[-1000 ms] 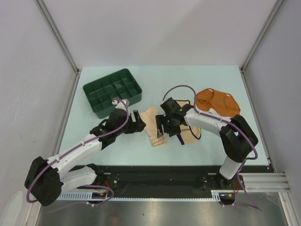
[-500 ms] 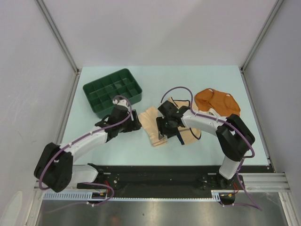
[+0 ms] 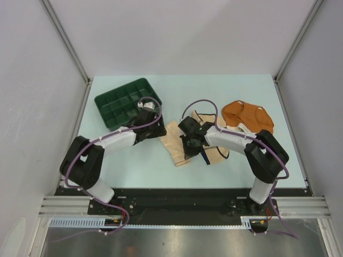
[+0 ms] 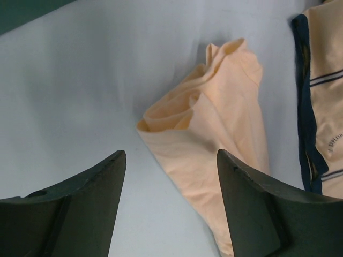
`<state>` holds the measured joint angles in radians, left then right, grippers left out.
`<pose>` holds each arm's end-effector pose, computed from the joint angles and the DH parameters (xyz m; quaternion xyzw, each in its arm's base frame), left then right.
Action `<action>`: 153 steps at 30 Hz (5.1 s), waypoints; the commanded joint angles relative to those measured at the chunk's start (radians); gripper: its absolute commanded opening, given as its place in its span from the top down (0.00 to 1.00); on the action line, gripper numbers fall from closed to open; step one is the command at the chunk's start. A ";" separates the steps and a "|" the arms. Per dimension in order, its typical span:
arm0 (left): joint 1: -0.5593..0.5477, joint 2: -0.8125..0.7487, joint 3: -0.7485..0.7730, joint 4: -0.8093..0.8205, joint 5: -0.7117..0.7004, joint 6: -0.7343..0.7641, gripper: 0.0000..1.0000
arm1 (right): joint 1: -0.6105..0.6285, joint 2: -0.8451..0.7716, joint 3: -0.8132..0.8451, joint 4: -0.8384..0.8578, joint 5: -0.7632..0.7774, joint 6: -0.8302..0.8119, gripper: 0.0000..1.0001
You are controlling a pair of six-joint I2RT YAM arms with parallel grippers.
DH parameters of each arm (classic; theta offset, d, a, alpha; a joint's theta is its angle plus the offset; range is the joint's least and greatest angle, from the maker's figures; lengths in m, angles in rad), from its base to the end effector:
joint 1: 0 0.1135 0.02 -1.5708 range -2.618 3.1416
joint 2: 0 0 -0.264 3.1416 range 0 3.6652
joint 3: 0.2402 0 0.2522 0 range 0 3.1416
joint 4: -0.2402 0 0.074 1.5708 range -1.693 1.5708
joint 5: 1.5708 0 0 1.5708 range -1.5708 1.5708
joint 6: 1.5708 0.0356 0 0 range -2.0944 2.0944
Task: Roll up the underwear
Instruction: Fold the underwear at the center of the board.
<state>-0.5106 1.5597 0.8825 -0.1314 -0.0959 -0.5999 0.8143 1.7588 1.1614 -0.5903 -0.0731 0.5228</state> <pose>0.2818 -0.1540 0.1916 -0.0592 0.9255 -0.1580 0.3392 0.2360 0.2538 0.1831 -0.1494 0.9696 0.1461 0.1271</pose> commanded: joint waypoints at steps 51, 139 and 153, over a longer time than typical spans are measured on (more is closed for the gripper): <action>-0.101 0.301 0.443 -0.112 -0.105 0.268 0.87 | 0.042 -0.065 0.004 -0.083 0.072 0.046 1.00; -0.172 0.431 0.451 -0.025 -0.031 0.293 1.00 | 0.046 -0.036 -0.039 -0.108 0.137 0.069 0.99; -0.198 0.401 0.381 0.039 -0.022 0.316 1.00 | 0.017 -0.041 -0.043 -0.080 0.128 0.017 0.59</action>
<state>-0.6964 1.9884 1.2758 -0.1352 -0.1204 -0.3119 0.8410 1.7145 1.1259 -0.6846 0.0486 0.5648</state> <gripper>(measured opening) 0.011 0.404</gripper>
